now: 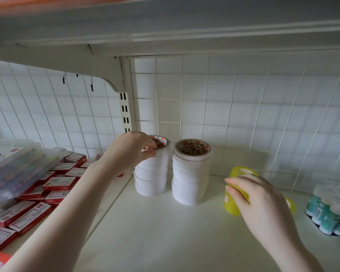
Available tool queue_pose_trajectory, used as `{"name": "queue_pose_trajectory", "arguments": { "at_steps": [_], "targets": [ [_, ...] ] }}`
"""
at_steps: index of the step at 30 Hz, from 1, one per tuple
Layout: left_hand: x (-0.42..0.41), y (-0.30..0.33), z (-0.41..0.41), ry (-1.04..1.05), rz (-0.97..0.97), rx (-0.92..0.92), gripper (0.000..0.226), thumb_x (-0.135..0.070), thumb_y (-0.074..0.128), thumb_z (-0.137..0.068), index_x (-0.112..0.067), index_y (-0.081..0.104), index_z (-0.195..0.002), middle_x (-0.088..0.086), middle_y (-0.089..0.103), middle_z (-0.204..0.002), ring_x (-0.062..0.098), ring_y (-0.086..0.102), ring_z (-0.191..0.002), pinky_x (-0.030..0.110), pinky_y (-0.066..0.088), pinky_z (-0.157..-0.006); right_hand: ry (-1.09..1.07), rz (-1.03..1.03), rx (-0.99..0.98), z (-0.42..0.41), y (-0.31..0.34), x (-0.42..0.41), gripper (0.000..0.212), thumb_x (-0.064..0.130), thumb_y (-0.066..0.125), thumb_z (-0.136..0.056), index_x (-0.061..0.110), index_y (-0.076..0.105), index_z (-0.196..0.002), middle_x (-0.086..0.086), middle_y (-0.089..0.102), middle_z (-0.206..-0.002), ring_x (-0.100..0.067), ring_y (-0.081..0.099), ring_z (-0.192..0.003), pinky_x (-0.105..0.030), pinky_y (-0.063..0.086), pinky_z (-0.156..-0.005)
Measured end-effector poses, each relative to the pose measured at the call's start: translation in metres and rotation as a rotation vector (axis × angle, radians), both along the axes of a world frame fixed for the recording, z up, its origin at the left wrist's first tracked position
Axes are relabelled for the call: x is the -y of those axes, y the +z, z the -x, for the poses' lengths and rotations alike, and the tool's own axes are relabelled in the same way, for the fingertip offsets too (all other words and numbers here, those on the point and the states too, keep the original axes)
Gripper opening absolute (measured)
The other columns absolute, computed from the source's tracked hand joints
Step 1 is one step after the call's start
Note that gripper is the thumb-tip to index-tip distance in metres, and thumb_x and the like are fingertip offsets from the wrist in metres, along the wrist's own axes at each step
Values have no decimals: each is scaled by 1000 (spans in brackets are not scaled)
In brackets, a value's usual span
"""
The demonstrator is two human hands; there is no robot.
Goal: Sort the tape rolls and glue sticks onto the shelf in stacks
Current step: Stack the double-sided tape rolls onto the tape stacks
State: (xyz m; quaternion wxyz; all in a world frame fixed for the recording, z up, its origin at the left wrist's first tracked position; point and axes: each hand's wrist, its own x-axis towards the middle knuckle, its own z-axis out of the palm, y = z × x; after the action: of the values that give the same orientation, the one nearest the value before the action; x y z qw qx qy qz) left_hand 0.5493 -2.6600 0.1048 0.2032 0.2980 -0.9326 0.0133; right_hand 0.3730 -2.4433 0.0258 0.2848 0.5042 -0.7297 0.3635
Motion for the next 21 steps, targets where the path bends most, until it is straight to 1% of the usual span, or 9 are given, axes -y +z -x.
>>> {"name": "queue_pose_trajectory", "arguments": {
  "at_steps": [2,5,7,11,13,14,15,17,21],
  "targets": [
    [1,2,0,-20,-20,12,13,-29,61,-87,-25,70,-96,-7,64,-90,15,58,-88,33,47,-78,-3,-11,0,1,-3,0,14,20,64,-71,16,74,-80,4,68,-77,-18,61,-71,-22,33,-63],
    [2,6,1,-43,-60,20,13,-28,62,-87,-21,71,-95,-6,65,-89,13,57,-85,32,46,-80,5,-25,13,2,-6,1,9,12,73,-72,15,73,-80,2,68,-77,-25,64,-68,-24,33,-63],
    [3,8,0,-60,-112,7,14,-26,64,-86,-20,72,-97,-5,67,-92,11,58,-85,30,46,-83,15,-29,20,2,-7,1,9,12,72,-72,15,73,-80,3,67,-77,-24,64,-68,-22,32,-63],
    [6,11,-1,-78,-166,20,16,-24,65,-86,-19,71,-99,-4,69,-95,10,59,-86,25,45,-84,26,-39,25,1,-8,3,14,18,62,-71,17,73,-79,5,67,-77,-22,64,-67,-19,30,-61],
    [8,11,-1,-82,-186,17,17,-24,65,-86,-19,71,-101,-4,68,-95,10,59,-86,22,44,-82,21,-49,25,2,-8,3,10,17,66,-73,17,73,-80,6,67,-77,-22,64,-67,-18,29,-60],
    [9,11,-1,-86,-194,15,17,-23,65,-86,-19,71,-101,-5,68,-94,9,59,-86,20,44,-81,16,-57,24,2,-8,3,8,13,72,-73,17,73,-80,6,67,-77,-22,64,-68,-18,29,-58],
    [9,11,-1,-89,-200,16,17,-23,65,-86,-19,70,-101,-5,67,-93,8,58,-85,18,44,-79,9,-70,33,2,-8,3,13,8,78,-71,17,73,-80,5,67,-77,-23,64,-68,-19,30,-58],
    [10,12,0,-93,-209,28,17,-24,64,-86,-19,70,-102,-6,66,-93,7,57,-84,18,44,-78,13,-89,36,2,-9,3,23,1,83,-64,15,73,-79,4,67,-76,-24,63,-67,-21,29,-59],
    [12,13,2,-81,-226,47,19,-26,65,-86,-18,69,-102,-5,66,-94,8,57,-85,23,46,-82,21,-94,34,2,-9,2,24,-1,83,-61,15,73,-77,4,67,-74,-25,63,-65,-23,30,-62]
  ]
}}
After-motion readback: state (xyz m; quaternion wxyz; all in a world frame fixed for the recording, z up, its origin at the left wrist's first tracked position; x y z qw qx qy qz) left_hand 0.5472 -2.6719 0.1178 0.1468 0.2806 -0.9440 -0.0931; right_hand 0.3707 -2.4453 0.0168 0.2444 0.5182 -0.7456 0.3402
